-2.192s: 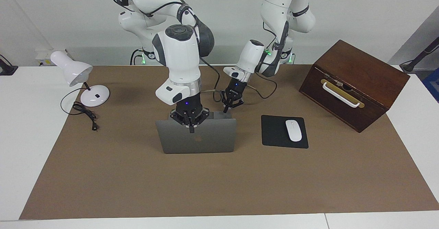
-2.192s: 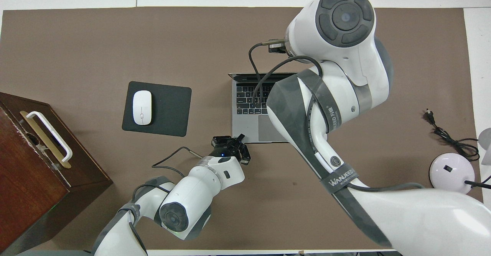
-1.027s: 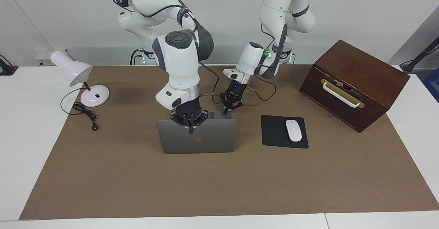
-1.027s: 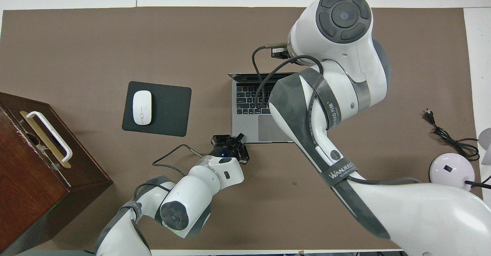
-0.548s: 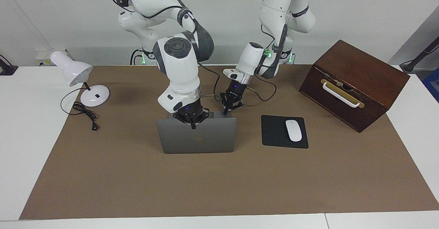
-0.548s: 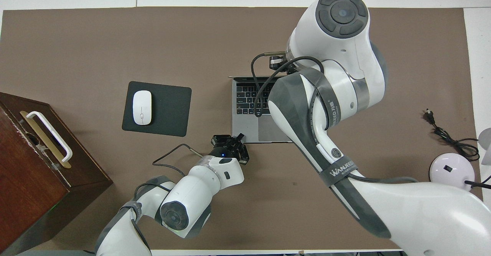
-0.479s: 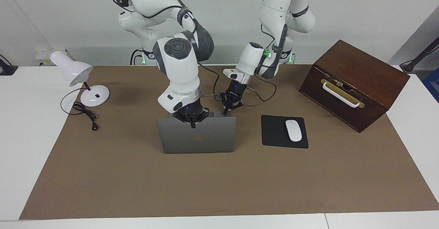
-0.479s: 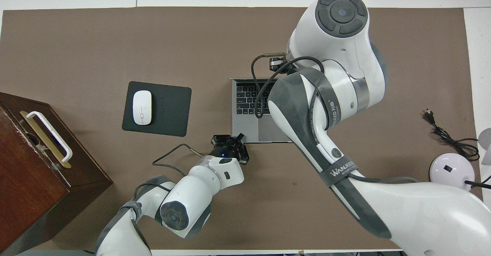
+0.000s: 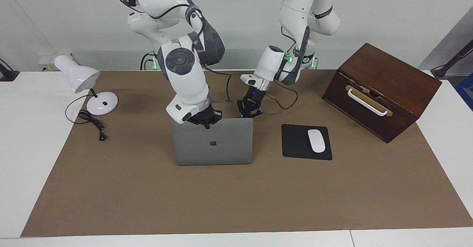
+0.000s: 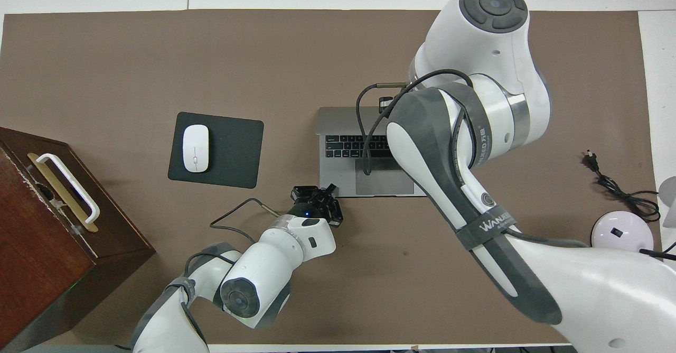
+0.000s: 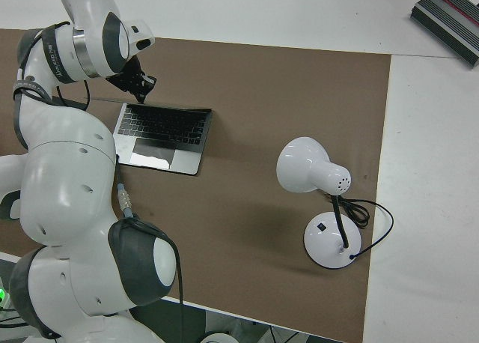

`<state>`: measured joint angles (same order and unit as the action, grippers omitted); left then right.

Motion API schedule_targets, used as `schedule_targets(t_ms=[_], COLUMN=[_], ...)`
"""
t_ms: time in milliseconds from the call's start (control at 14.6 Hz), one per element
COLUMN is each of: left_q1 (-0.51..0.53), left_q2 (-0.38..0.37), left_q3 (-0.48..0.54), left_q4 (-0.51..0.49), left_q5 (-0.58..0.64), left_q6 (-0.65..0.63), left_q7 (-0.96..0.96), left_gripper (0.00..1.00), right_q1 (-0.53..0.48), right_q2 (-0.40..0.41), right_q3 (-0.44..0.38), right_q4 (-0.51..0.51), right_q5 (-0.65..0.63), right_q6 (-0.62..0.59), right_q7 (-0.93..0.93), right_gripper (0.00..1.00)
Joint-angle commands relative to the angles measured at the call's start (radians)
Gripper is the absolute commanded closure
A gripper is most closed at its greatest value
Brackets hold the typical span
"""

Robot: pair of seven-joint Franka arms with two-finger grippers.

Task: Close laptop with both arms
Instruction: 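Push the laptop lid down toward the keyboard with the right gripper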

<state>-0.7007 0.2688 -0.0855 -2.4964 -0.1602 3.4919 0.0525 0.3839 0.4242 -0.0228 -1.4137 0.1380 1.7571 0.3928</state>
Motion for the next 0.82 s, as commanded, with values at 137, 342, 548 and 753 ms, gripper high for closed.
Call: schedule_targets(t_ms=[137, 342, 548, 753], left_q1=[0.003, 0.003, 0.003, 0.003], left_q2=[0.073, 0.075, 0.082, 0.084], left_q3=[0.010, 0.009, 0.009, 0.009], left_q4=[-0.002, -0.002, -0.004, -0.002], left_q5=[-0.015, -0.015, -0.013, -0.013], left_q6=[0.012, 0.012, 0.012, 0.012], left_q7=[0.030, 0.030, 0.030, 0.030], left_gripper=[1.00, 1.00, 1.00, 1.00], right_q1=[-0.014, -0.007, -0.004, -0.002], right_q2=[-0.042, -0.045, -0.041, -0.035], right_q3=[0.012, 0.012, 0.012, 0.012], right_q4=[-0.145, -0.218, -0.254, -0.293], right_q5=[0.025, 0.064, 0.066, 0.065], right_q6=[0.044, 0.137, 0.188, 0.255], right_q7=[-0.026, -0.025, -0.025, -0.025], right_gripper=[1.00, 1.00, 1.00, 1.00])
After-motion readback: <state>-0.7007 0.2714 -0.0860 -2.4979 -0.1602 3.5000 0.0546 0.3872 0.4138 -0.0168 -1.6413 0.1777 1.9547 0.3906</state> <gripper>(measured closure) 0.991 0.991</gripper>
